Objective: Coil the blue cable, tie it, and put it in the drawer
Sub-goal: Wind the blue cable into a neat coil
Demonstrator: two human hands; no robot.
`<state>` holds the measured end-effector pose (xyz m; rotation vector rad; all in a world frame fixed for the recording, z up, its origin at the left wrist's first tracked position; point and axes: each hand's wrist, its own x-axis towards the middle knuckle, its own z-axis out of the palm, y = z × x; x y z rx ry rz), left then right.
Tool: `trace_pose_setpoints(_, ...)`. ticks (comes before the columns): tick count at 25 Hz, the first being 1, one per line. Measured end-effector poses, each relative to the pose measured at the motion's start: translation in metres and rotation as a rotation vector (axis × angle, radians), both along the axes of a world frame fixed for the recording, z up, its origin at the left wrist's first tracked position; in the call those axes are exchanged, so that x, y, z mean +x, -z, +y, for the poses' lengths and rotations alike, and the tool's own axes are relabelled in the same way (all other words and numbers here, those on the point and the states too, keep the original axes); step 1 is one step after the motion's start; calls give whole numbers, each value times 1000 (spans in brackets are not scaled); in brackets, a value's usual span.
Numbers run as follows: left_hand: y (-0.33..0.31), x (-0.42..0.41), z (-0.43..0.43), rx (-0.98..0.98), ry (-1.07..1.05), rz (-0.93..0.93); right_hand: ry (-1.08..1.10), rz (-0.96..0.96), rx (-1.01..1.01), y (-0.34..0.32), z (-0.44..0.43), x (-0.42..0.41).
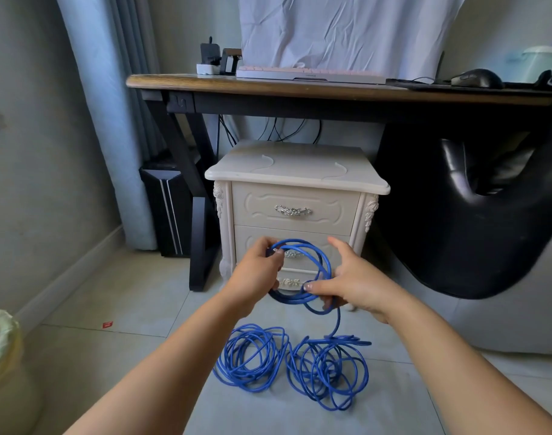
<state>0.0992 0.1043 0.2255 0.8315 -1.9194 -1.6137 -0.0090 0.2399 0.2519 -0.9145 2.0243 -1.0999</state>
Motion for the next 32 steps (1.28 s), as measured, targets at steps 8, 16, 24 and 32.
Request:
trace_pose_setpoints(8, 2, 20, -22, 146, 157, 23, 199, -64, -183, 15, 5, -45)
trace_pose_setpoints(16, 0, 20, -34, 373, 20, 223, -171, -325, -34, 11, 5, -21)
trace_pose_setpoints(24, -10, 21, -37, 711, -66, 314, -406, -203, 72, 16, 8, -16)
trace_pose_setpoints(32, -11, 15, -22, 391, 93, 227, 182, 93, -288, 9, -10, -9)
